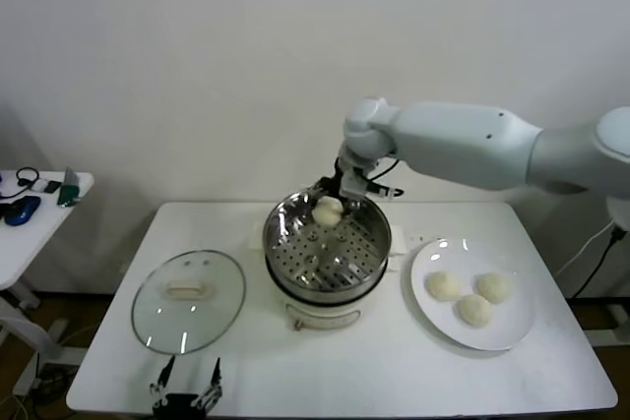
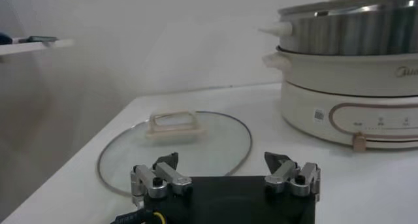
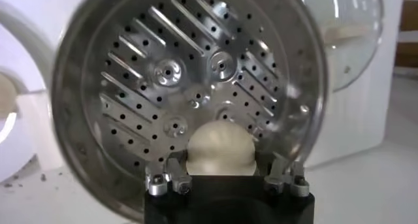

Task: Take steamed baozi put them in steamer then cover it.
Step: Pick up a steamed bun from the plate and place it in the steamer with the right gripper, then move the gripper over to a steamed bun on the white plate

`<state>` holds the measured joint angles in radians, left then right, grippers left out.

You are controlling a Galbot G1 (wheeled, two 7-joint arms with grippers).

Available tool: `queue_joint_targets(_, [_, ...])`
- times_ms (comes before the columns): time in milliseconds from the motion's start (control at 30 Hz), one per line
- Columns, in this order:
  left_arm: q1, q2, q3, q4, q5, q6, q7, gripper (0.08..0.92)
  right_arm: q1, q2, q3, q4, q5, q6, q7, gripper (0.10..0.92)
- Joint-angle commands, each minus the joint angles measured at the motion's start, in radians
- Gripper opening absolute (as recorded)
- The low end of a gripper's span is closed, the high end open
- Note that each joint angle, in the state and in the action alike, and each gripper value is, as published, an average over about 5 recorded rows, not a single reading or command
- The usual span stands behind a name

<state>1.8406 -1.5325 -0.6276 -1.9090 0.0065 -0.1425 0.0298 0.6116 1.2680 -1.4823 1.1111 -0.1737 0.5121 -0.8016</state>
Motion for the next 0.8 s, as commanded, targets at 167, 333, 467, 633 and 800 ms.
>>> queue_joint_targets(167, [0.001,-0.003,-0.002,0.007,-0.003,-0.006,-0.003,0.823,-0.122,0.088,0.020,-0.187,-0.097,0.055,0.038,0.698])
queue_joint_targets(333, [-0.001,-0.004,-0.003,0.003,-0.005,-0.006,-0.004,0.823,-0.114,0.099,0.020,-0.202,-0.076,0.055,0.044,0.700])
queue_joint_targets(467, [0.001,-0.006,0.000,0.000,-0.003,-0.006,-0.005,0.823,-0.058,0.081,0.020,-0.182,0.023,0.056,0.033,0.770])
queue_joint_targets(633, [0.003,-0.008,0.003,-0.005,0.002,-0.005,-0.004,0.823,0.129,0.003,-0.075,-0.102,0.348,0.054,-0.070,0.820])
queue_joint_targets(800, [0.005,-0.010,0.007,-0.010,0.007,-0.006,-0.002,0.823,0.349,-0.167,-0.280,0.028,0.735,-0.097,-0.221,0.823])
